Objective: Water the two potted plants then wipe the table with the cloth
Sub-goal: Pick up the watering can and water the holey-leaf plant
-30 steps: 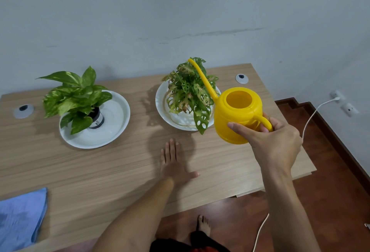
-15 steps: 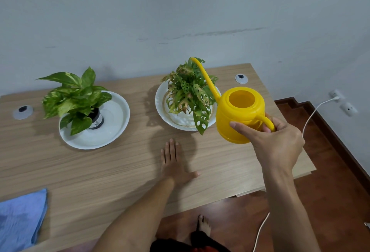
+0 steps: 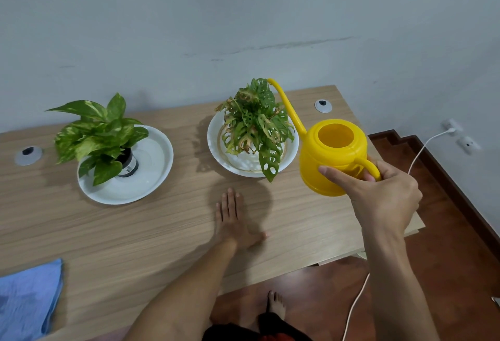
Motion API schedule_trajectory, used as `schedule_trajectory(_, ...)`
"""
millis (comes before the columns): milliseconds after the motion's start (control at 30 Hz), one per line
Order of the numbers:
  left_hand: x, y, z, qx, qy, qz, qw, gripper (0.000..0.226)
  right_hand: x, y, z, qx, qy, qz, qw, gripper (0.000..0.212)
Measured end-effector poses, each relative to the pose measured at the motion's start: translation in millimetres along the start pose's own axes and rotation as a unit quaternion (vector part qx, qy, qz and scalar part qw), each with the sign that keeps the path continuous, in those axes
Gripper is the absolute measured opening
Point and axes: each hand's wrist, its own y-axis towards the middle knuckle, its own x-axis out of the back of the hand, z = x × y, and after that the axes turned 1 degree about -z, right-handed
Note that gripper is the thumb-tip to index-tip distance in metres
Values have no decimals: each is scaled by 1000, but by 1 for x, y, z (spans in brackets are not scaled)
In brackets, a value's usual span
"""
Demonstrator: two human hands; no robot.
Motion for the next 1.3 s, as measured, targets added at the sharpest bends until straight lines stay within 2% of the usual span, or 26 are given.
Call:
schedule_trajectory(867, 2, 0, -3, 6, -3, 5, 1000, 145, 17, -13, -11, -15, 0, 1, 1000, 37)
schedule_trajectory(1300, 2, 1, 0, -2, -13, 17, 1000, 146, 8, -18, -17, 0, 17, 40, 999, 36)
